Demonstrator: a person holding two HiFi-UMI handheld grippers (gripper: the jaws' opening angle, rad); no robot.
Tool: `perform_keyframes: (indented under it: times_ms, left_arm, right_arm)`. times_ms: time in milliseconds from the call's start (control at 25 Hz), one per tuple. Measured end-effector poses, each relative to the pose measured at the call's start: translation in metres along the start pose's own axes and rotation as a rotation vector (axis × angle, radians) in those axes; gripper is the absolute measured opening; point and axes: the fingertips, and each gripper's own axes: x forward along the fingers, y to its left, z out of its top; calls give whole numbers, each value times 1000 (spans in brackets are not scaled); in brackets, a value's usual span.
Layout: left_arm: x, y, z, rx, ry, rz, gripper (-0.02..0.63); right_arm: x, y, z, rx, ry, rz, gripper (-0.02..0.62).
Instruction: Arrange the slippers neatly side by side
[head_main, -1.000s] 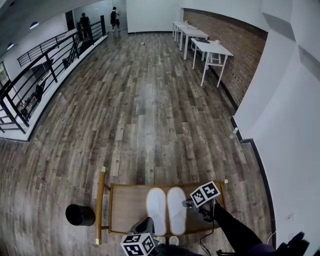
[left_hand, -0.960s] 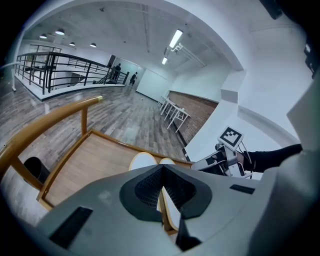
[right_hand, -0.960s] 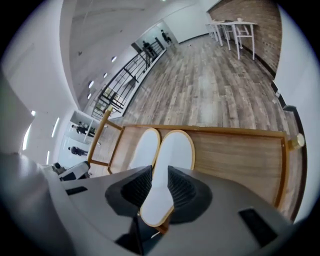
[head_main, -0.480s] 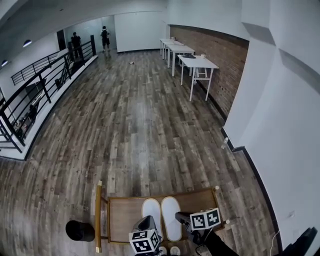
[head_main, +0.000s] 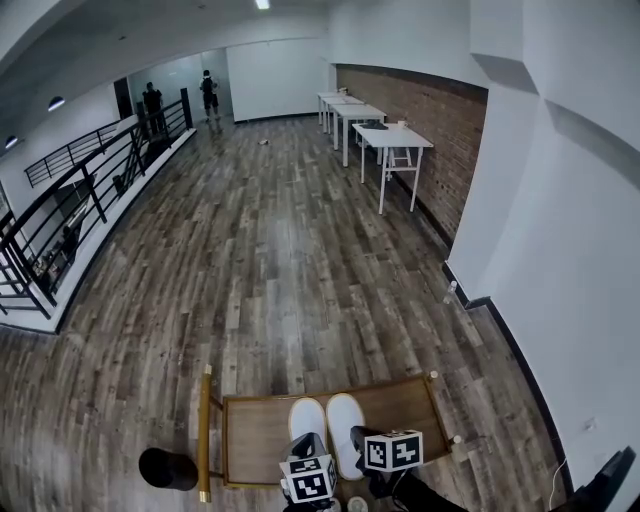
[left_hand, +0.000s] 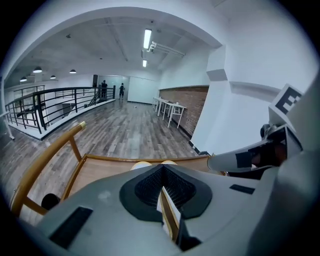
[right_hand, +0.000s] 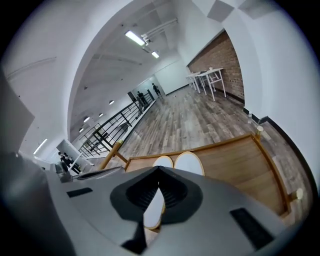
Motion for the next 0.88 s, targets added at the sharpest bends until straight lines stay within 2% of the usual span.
perform_keyframes:
  times_ms: [440, 880]
  left_arm:
    - [-5, 7, -3, -10, 10, -2, 0]
    - [0, 15, 18, -73, 22, -8, 0]
  right_arm:
    - [3, 5, -2, -69, 9, -34, -2]
    - [1, 14, 19, -147, -53, -72, -2]
